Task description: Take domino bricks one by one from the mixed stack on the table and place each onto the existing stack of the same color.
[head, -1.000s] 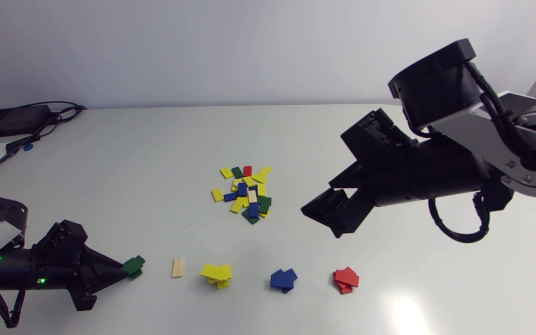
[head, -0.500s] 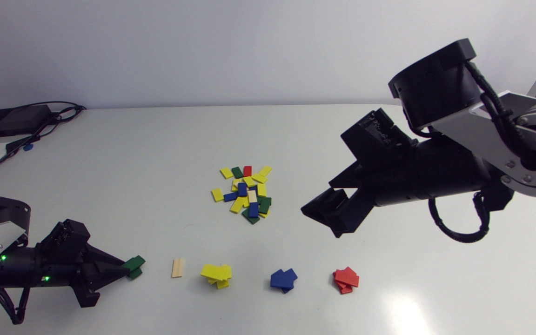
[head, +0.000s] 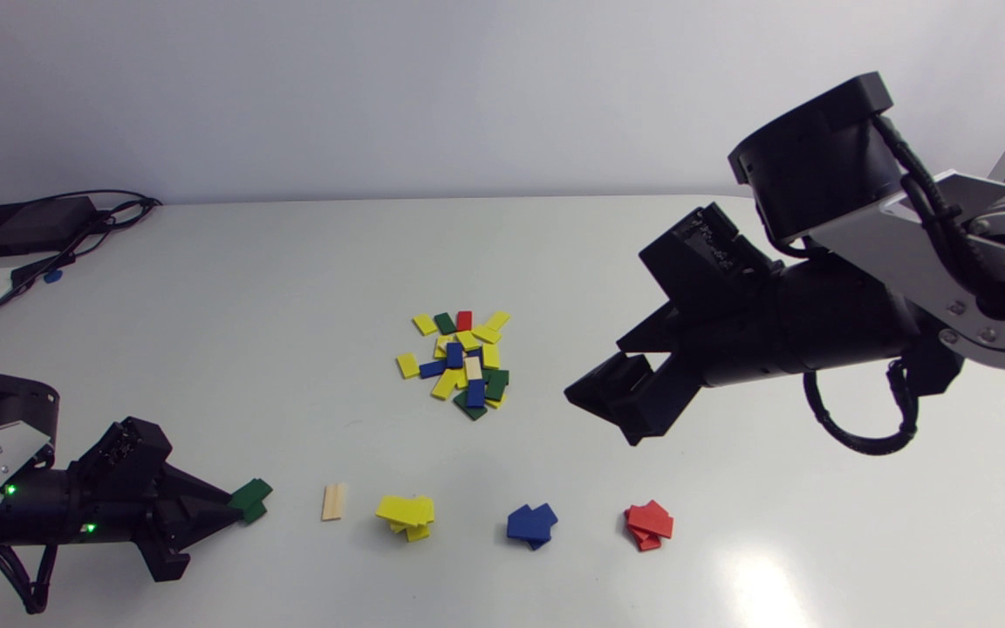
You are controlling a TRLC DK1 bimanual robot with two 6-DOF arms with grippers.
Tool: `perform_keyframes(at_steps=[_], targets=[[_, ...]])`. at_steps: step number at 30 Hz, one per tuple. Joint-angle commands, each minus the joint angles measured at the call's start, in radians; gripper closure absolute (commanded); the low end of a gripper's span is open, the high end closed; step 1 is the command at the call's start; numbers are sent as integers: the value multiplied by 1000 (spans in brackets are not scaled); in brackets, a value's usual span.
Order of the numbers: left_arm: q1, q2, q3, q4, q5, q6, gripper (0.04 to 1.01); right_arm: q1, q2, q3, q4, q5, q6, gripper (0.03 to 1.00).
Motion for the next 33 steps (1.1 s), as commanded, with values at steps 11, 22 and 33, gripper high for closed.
perform_keyframes(at_steps=[11,22,33], targets=[[-16,-241,201,-243,2,-128,343,-5,-10,3,-6,-5,-8,59],[-263,-161,288,-112,3,-354,141,0,1,-21,29,-3,3,59],[-378,-54,362,46,-24,-458,62,-6,-11,-46,26,-3,0,59]])
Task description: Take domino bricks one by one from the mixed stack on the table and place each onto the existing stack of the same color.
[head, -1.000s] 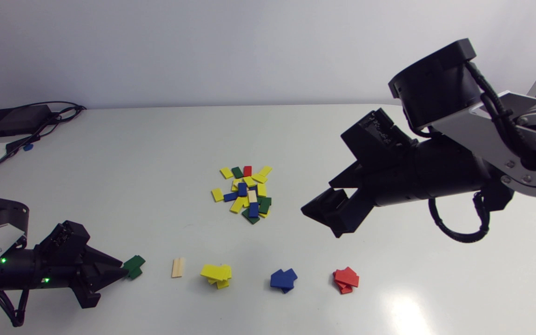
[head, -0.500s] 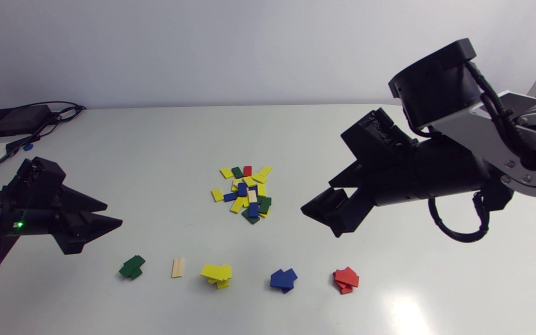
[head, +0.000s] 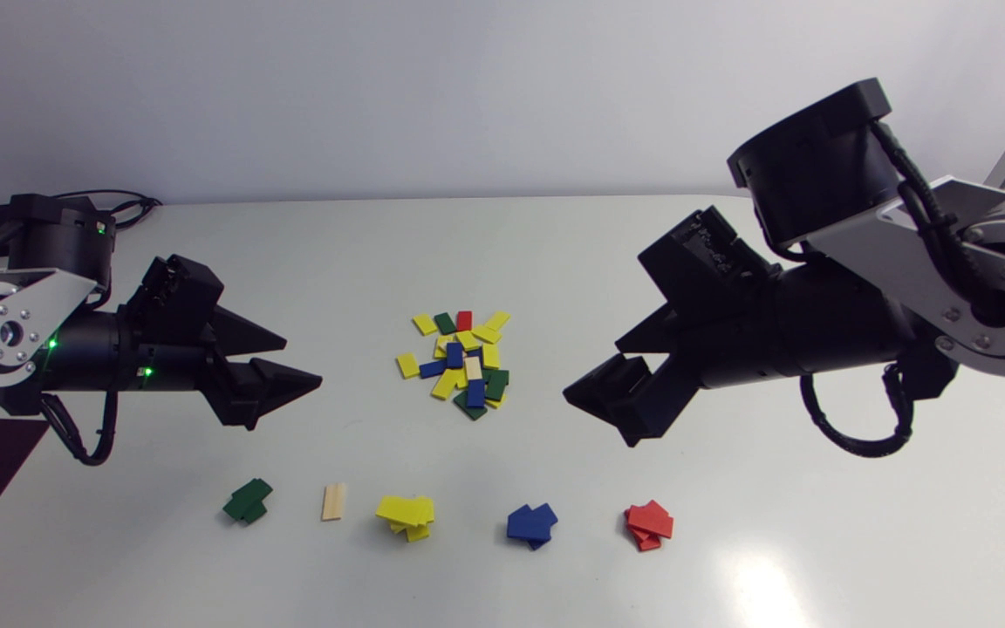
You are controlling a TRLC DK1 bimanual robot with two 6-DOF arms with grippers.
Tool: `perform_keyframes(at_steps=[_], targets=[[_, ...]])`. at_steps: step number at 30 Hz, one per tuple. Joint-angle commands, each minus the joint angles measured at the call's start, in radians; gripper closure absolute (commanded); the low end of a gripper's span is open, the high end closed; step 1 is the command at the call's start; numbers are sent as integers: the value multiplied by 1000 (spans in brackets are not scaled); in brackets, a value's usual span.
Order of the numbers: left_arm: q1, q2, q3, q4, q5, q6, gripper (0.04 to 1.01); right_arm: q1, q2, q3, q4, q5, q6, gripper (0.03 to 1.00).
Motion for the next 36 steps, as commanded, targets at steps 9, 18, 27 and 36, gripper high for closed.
perform_keyframes(at_steps=[9,18,27,36], targets=[[-34,-1,22,35,-49,-31,669,-3,5,-16,6,-4,3,59],[-48,11,23,46,-101,-43,633,6,16,-19,14,-4,9,59],[-40,10,36,49,-112,-69,54,6,20,-19,21,-2,9,59],[-21,18,46,45,-112,-71,54,9,45,4,21,-2,9,59]])
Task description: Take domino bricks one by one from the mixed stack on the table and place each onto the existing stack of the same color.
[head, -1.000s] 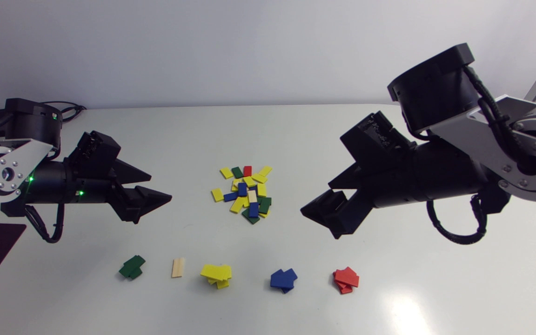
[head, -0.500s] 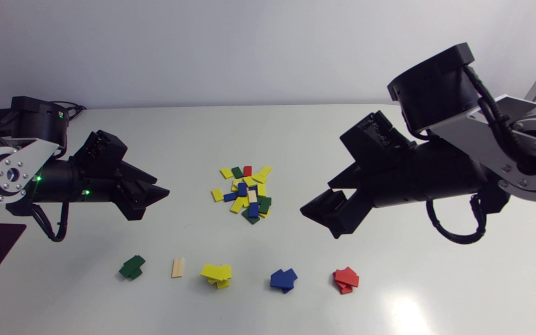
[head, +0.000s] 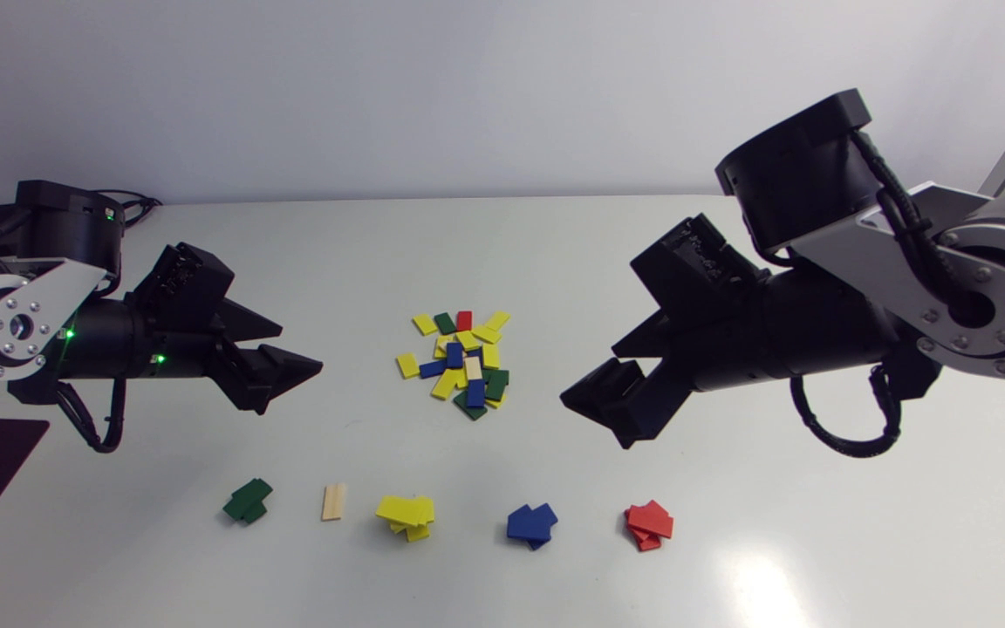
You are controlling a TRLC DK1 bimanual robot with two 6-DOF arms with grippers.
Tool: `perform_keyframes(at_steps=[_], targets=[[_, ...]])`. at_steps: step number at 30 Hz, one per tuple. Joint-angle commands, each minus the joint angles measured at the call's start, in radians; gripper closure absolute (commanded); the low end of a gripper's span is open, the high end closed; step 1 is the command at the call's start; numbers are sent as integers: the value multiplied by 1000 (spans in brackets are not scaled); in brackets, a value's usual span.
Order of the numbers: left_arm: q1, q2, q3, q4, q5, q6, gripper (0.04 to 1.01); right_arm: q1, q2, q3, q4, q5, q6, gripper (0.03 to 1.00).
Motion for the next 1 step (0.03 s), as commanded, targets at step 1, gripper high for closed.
perform_keyframes(at_steps=[1], targets=[[11,12,35,-1,-3,-22,54,8,20,7,13,-2,8,59]])
